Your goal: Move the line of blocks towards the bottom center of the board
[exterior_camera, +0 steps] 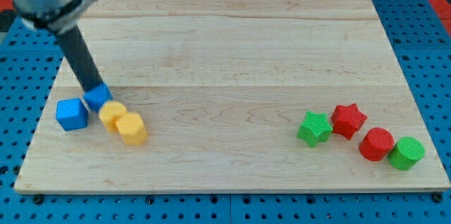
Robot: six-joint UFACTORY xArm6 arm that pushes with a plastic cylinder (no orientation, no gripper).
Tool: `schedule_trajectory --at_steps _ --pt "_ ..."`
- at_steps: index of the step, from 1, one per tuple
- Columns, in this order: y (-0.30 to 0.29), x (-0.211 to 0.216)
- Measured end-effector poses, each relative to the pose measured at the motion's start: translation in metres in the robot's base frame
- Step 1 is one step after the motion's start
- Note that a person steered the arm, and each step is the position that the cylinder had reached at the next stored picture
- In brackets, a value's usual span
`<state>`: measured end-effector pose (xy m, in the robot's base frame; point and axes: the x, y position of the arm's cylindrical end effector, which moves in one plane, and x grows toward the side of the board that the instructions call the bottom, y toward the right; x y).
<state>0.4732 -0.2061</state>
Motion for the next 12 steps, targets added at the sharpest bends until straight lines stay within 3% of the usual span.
schedule_trajectory --at_steps 3,4,5,7,9,10,11,12 --pt "-0.007 0.034" --pt "-0.007 0.021" --pt "0.006 -0.022" --pt "-0.098 -0.032" --pt "-0.019 0.043" --pt "-0.015 0.058" --pt "-0.094 0.057" --pt "-0.086 0.093"
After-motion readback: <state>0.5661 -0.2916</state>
